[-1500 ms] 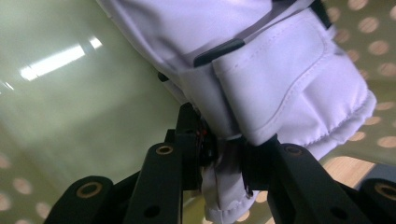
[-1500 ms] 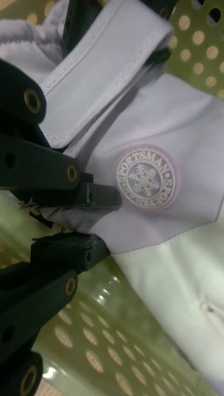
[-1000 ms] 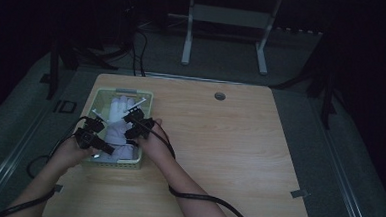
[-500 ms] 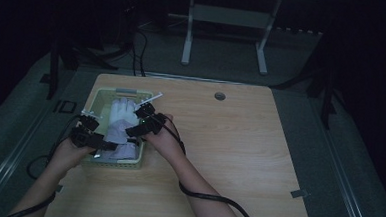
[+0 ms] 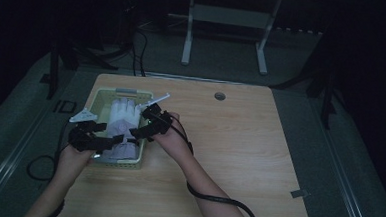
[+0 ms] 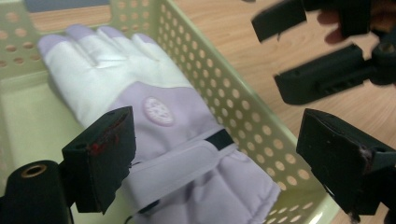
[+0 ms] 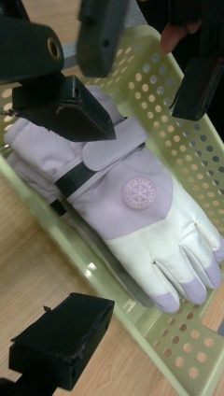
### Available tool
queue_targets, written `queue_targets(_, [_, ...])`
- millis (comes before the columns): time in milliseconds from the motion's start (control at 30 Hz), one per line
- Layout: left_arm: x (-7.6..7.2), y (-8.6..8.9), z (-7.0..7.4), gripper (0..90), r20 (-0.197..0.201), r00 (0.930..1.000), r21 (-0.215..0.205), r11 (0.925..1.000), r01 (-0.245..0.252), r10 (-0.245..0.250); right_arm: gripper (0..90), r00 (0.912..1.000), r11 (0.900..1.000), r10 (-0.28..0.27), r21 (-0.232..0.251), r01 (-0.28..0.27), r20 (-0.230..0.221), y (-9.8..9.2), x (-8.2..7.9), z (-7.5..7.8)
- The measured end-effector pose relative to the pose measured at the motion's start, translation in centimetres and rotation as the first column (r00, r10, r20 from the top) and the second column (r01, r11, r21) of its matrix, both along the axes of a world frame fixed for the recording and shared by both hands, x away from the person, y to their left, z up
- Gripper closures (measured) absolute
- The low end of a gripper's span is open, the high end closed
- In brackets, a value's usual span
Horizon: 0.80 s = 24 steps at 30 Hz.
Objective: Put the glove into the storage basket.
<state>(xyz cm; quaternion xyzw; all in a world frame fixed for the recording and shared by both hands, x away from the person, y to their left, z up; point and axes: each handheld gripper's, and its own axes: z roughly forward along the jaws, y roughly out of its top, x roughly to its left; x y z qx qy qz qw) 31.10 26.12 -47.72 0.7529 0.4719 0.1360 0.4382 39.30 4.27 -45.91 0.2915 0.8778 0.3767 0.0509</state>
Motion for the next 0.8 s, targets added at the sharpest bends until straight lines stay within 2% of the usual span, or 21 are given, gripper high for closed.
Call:
queue_targets(100, [-0.3, -1.2, 0.1, 12.4, 0.016, 0.9998, 0.035, 0.9993, 0.010, -0.011, 15.5, 1.0000, 1.000, -0.002, -0.003, 0.002, 0.009, -0.5, 0.0, 0.1])
queue_targets(367, [-1.5, -4.4, 0.6, 13.0, 0.060, 0.9953, 0.024, 0.9969, 0.075, -0.076, 16.2, 0.9992, 1.000, -0.018, -0.001, 0.018, 0.036, -2.5, 0.1, 0.2])
queue_targets(533, [-2.0, -6.4, 0.6, 13.0, 0.062, 0.9913, 0.003, 0.9932, 0.116, -0.116, 16.1, 0.9982, 1.000, -0.025, -0.002, 0.025, 0.054, -4.3, -0.2, 0.4])
queue_targets(600, [-2.2, -7.2, 0.5, 13.0, 0.063, 0.9891, -0.001, 0.9910, 0.134, -0.133, 16.1, 0.9981, 1.000, -0.029, -0.009, 0.029, 0.055, -5.1, -0.3, 0.3])
queue_targets(800, [-2.9, -10.2, 0.3, 13.0, 0.074, 0.9766, 0.000, 0.9793, 0.203, -0.202, 16.1, 0.9982, 0.999, -0.040, -0.016, 0.041, 0.045, -7.7, -0.6, -0.4])
